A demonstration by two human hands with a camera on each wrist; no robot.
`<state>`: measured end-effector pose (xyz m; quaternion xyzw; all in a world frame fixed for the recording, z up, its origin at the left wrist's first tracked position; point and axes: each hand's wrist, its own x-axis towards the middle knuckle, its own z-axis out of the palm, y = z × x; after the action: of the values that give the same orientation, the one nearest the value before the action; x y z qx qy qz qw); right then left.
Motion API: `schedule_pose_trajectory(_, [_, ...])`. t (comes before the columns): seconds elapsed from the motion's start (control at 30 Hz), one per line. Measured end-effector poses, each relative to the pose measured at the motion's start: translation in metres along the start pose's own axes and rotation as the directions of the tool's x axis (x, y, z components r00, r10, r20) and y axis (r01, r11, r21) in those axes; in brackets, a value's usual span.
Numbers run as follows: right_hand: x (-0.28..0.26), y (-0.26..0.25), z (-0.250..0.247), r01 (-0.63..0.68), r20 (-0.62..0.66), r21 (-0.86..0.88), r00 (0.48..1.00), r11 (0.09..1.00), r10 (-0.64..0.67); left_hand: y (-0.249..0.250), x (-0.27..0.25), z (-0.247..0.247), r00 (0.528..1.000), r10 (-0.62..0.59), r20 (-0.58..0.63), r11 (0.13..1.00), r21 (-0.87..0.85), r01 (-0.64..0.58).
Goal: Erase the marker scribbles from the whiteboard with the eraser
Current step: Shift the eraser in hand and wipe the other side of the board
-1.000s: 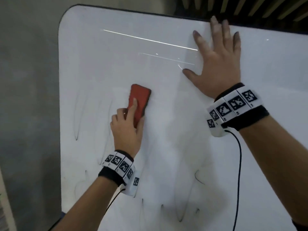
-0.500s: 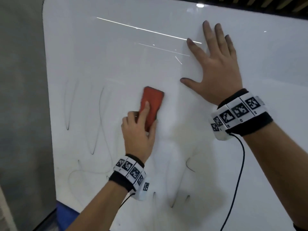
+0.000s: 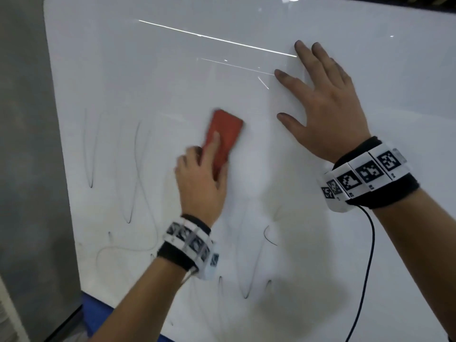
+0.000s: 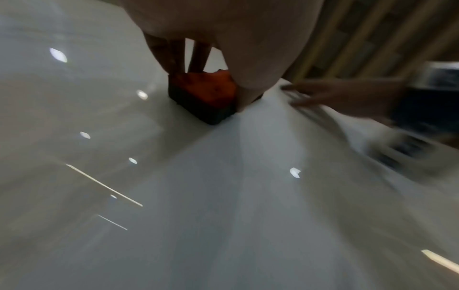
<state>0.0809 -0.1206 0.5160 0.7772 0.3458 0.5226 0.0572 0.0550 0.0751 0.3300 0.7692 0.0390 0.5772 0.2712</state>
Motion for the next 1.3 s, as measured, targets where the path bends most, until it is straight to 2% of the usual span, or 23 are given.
schedule_pose_trajectory(0.03, [-0.001,0.0,0.001,-0.003,-0.003,0.002,1.0,1.0,0.003,0.011,-0.027,0.005,0.993,0.1,0.069,0.995,-0.013,-0.1])
schedule_pose_trajectory(0.1, [-0.003,0.0,0.002,-0.006,-0.005,0.001,1.0,1.0,0.006,0.03,-0.089,0.014,0.934,0.272,0.234,0.962,-0.05,-0.268])
schedule_pose_trajectory(0.17, [-0.006,0.001,0.002,0.001,0.011,0.002,1.0,1.0,-0.001,0.031,-0.124,0.019,0.897,0.311,0.314,0.95,-0.091,-0.298])
schedule_pose_trajectory(0.27, [-0.01,0.006,0.001,0.013,0.047,0.006,0.999,1.0,-0.013,0.02,-0.111,0.017,0.913,0.271,0.306,0.962,-0.108,-0.249])
schedule_pose_trajectory(0.4, [-0.014,0.006,-0.003,0.01,0.065,0.013,0.998,1.0,-0.01,0.02,-0.085,0.012,0.977,0.088,0.195,0.986,-0.16,-0.057])
schedule_pose_trajectory(0.47, [-0.021,0.001,-0.005,-0.022,0.082,0.027,0.996,0.999,0.019,0.024,-0.091,0.018,0.988,0.047,0.144,0.986,-0.164,-0.023])
schedule_pose_trajectory(0.53, [-0.036,-0.004,-0.004,-0.049,0.103,0.037,0.994,0.998,0.045,0.027,-0.113,0.025,0.984,0.063,0.169,0.984,-0.175,-0.033])
schedule_pose_trajectory(0.6, [-0.055,-0.007,-0.001,-0.057,0.118,0.031,0.992,0.998,0.053,0.028,-0.142,0.031,0.953,0.175,0.247,0.975,-0.177,-0.133])
schedule_pose_trajectory(0.67, [-0.071,-0.006,0.001,-0.054,0.114,0.02,0.992,0.998,0.051,0.021,-0.161,0.035,0.886,0.338,0.318,0.938,-0.187,-0.291])
schedule_pose_trajectory(0.73, [-0.078,-0.004,0.002,-0.048,0.107,0.013,0.993,0.999,0.047,0.009,-0.154,0.033,0.817,0.461,0.346,0.887,-0.206,-0.413])
schedule_pose_trajectory(0.77, [-0.078,-0.004,0.002,-0.048,0.107,0.01,0.993,0.999,0.047,0.003,-0.144,0.031,0.804,0.489,0.337,0.872,-0.2,-0.447])
schedule_pose_trajectory(0.8, [-0.078,-0.004,0.002,-0.048,0.108,0.009,0.993,0.999,0.047,-0.003,-0.133,0.028,0.821,0.476,0.316,0.879,-0.19,-0.437])
schedule_pose_trajectory(0.83, [-0.078,-0.004,0.002,-0.049,0.11,0.011,0.993,0.999,0.047,-0.009,-0.122,0.024,0.869,0.411,0.277,0.91,-0.179,-0.374])
schedule_pose_trajectory(0.9, [-0.078,-0.005,0.002,-0.057,0.107,0.018,0.993,0.998,0.055,-0.025,-0.098,0.016,0.972,0.162,0.173,0.976,-0.176,-0.131])
schedule_pose_trajectory(0.93, [-0.078,-0.006,0.001,-0.062,0.103,0.024,0.993,0.998,0.06,-0.032,-0.088,0.013,0.993,0.016,0.12,0.981,-0.194,0.008])
schedule_pose_trajectory(1.0, [-0.078,-0.01,0.002,-0.086,0.093,0.035,0.992,0.996,0.082,-0.038,-0.079,0.012,0.978,-0.2,0.058,0.951,-0.228,0.209])
schedule_pose_trajectory(1.03, [-0.078,-0.014,0.003,-0.104,0.087,0.036,0.991,0.994,0.101,-0.035,-0.081,0.013,0.97,-0.238,0.048,0.943,-0.225,0.243])
schedule_pose_trajectory(1.07, [-0.077,-0.019,0.003,-0.126,0.08,0.039,0.989,0.991,0.122,-0.03,-0.086,0.015,0.971,-0.232,0.053,0.949,-0.209,0.238])
schedule_pose_trajectory(1.2, [-0.067,-0.042,0.004,-0.253,0.028,0.157,0.967,0.955,0.252,-0.025,-0.104,0.012,0.99,0.0,0.141,0.986,-0.163,0.023])
schedule_pose_trajectory(1.23, [-0.062,-0.047,0.003,-0.278,0.015,0.205,0.96,0.938,0.281,-0.033,-0.096,0.009,0.989,0.018,0.148,0.988,-0.156,0.005])
schedule_pose_trajectory(1.27, [-0.055,-0.05,0.002,-0.29,0.009,0.242,0.955,0.926,0.297,-0.04,-0.086,0.005,0.99,-0.017,0.139,0.986,-0.16,0.039])
schedule_pose_trajectory(1.3, [-0.048,-0.053,0.002,-0.289,0.01,0.258,0.955,0.922,0.297,-0.05,-0.074,0.002,0.988,-0.103,0.112,0.977,-0.173,0.121])
